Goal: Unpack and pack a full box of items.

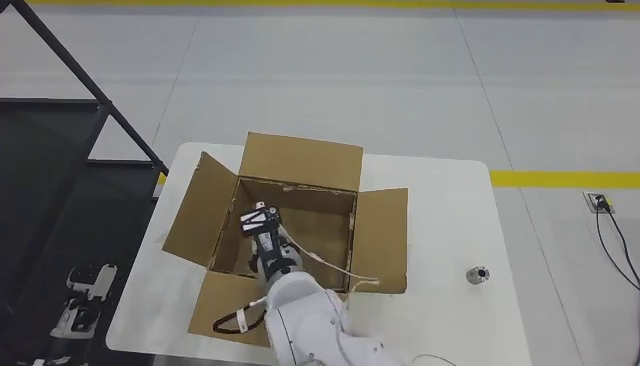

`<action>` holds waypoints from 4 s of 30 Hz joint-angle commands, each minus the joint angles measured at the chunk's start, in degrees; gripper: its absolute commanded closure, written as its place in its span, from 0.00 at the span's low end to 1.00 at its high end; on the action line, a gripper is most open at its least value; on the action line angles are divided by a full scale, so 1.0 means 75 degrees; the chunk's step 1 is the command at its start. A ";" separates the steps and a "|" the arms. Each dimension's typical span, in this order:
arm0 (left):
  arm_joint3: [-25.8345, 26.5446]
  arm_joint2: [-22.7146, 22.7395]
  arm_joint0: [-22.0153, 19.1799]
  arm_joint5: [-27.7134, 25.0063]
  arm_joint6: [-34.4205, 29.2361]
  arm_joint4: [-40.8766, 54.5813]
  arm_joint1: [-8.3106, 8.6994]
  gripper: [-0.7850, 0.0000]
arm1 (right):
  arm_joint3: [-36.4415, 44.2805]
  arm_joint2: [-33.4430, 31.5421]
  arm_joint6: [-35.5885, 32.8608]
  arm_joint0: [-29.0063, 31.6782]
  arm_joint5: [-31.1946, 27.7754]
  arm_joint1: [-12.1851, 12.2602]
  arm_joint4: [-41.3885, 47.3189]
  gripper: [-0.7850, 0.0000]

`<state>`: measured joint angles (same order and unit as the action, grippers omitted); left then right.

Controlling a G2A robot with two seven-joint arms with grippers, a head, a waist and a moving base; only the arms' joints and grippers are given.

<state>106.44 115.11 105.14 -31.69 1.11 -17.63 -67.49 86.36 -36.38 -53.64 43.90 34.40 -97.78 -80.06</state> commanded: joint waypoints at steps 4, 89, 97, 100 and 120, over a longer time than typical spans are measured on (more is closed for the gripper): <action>0.0026 0.0101 0.0161 -0.0153 0.0075 0.0071 -0.0032 0.00 | -0.2443 0.0625 -0.0958 -0.1515 0.0511 -0.0693 0.0291 1.00; 0.0861 -0.1342 -0.1073 0.0596 -0.1523 -0.1713 -0.0179 0.00 | 0.6276 -0.8629 0.1271 0.7530 -0.4738 0.1358 0.2351 0.00; 0.0955 -0.1568 -0.1207 0.0970 -0.1410 -0.1965 -0.0189 0.00 | 0.5136 -0.8491 0.0888 0.7077 -0.6640 0.1588 0.1851 0.00; 0.0986 -0.1579 -0.1198 0.1090 -0.1299 -0.1979 -0.0196 0.00 | 0.4836 -0.7903 0.0999 0.6916 -0.6613 0.1616 0.0988 0.00; 0.1133 -0.1485 -0.0968 0.1271 -0.0896 -0.2015 -0.0216 0.00 | 0.2043 -0.5331 0.2813 0.5323 -0.3605 0.1421 -0.0718 0.19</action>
<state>114.92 103.92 97.78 -22.00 -5.64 -32.76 -69.12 102.32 -76.54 -32.91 84.40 6.17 -87.07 -85.35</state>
